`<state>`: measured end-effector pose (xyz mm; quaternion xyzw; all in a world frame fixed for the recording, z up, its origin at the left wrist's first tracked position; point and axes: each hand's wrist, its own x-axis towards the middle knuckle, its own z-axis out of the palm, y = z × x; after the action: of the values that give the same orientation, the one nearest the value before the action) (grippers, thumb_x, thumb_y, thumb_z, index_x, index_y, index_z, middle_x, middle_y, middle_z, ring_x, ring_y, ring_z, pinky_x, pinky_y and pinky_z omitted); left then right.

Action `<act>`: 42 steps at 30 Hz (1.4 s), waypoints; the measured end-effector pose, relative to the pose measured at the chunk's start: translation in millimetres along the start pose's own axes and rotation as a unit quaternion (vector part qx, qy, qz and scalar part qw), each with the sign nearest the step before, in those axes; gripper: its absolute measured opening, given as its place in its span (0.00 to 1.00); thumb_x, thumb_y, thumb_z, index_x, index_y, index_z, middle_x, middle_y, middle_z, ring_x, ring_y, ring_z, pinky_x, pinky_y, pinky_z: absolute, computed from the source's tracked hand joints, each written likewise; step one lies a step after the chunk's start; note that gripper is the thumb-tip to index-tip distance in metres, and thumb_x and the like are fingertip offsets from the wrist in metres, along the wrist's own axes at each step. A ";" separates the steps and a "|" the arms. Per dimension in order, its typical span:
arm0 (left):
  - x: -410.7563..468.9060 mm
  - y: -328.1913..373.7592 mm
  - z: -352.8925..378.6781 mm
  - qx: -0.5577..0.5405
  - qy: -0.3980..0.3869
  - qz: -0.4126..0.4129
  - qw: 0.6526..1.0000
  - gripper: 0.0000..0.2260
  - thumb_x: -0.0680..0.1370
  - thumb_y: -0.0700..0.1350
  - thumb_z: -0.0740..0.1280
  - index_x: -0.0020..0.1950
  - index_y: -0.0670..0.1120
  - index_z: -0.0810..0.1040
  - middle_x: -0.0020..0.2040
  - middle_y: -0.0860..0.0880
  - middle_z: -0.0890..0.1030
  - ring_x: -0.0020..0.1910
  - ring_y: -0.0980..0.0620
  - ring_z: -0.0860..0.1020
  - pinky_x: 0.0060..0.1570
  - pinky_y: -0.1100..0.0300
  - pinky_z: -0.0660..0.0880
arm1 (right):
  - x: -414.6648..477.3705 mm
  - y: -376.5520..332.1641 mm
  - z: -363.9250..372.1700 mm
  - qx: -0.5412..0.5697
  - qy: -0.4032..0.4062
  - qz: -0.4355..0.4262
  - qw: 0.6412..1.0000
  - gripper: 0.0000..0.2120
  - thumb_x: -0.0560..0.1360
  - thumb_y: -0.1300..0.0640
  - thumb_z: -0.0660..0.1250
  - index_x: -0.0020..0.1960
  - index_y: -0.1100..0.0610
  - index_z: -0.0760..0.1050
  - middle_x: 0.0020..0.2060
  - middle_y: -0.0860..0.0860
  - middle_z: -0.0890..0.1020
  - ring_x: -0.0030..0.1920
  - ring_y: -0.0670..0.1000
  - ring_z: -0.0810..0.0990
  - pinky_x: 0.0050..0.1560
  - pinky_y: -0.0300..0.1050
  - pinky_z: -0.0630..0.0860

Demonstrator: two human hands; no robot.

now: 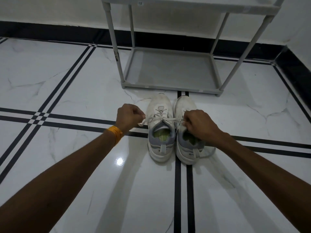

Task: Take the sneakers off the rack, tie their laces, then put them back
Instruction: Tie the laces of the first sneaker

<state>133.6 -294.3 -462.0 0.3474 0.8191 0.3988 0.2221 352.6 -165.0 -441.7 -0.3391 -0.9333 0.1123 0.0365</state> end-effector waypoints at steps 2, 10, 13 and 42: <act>-4.1 -1.8 7.9 0.129 0.005 0.074 0.989 0.05 0.72 0.39 0.73 0.46 0.39 0.85 0.43 0.43 0.86 0.38 0.49 0.80 0.37 0.66 0.72 | 1.7 -7.3 1.5 -0.007 -0.002 -0.014 1.000 0.05 0.75 0.61 0.64 0.44 0.61 0.77 0.40 0.57 0.82 0.39 0.54 0.76 0.39 0.45 0.70; -7.1 -1.3 11.4 0.289 -0.023 0.179 0.940 0.08 0.79 0.41 0.65 0.55 0.39 0.78 0.49 0.40 0.82 0.43 0.43 0.78 0.43 0.58 0.70 | 4.4 -9.4 0.4 0.079 0.020 0.012 0.997 0.12 0.79 0.57 0.59 0.37 0.58 0.70 0.31 0.52 0.74 0.34 0.54 0.72 0.36 0.45 0.65; -10.1 -5.2 18.4 0.243 0.052 0.126 0.960 0.11 0.81 0.47 0.61 0.46 0.40 0.75 0.39 0.41 0.82 0.35 0.43 0.77 0.38 0.53 0.74 | 1.0 -10.6 8.3 0.004 0.039 -0.026 0.999 0.12 0.78 0.56 0.60 0.36 0.57 0.65 0.32 0.54 0.73 0.34 0.54 0.70 0.36 0.47 0.64; -8.9 -8.3 3.8 0.044 0.043 0.005 0.998 0.15 0.79 0.42 0.63 0.65 0.46 0.72 0.58 0.46 0.78 0.55 0.46 0.77 0.57 0.54 0.76 | 2.7 -30.3 -27.9 0.054 0.040 -0.004 0.998 0.18 0.77 0.49 0.65 0.62 0.59 0.70 0.56 0.55 0.76 0.50 0.56 0.77 0.47 0.47 0.71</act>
<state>138.7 -302.6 -470.1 0.3437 0.8429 0.3780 0.1690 335.6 -180.7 -407.5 -0.3374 -0.9249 0.1488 0.0928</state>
